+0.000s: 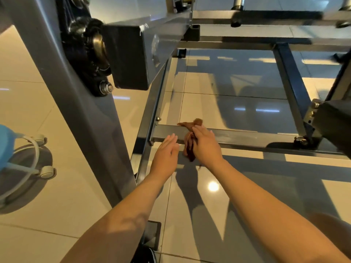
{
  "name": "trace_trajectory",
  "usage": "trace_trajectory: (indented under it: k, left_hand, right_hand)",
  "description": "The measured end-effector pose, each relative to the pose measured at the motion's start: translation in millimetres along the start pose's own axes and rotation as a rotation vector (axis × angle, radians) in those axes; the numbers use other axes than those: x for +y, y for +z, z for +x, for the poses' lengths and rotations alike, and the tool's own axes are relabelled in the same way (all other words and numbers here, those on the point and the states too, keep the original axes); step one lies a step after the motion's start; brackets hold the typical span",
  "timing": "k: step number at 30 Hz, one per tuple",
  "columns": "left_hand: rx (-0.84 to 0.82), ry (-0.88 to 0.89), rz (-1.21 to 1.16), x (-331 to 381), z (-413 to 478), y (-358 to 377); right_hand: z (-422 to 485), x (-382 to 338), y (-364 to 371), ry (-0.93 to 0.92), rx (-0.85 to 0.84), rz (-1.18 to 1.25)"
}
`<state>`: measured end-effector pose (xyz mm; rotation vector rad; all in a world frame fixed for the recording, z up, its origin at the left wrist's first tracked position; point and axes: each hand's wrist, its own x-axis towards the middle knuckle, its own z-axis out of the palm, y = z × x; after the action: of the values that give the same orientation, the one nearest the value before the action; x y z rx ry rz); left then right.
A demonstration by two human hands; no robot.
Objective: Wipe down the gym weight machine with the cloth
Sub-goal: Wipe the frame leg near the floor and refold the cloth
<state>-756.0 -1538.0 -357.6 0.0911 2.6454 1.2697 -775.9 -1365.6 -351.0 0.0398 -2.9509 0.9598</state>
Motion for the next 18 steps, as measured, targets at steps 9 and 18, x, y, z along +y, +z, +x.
trace_trajectory:
  k: [9, 18]
  left_hand:
    - [0.052, -0.056, -0.072, 10.4, 2.5, 1.0]
    - [0.067, -0.071, -0.116, 11.5, 3.2, 0.2]
  right_hand:
    - [6.0, -23.5, 9.6, -0.08, -0.157, 0.042]
    - [7.2, -37.2, 24.7, -0.099, -0.14, 0.077]
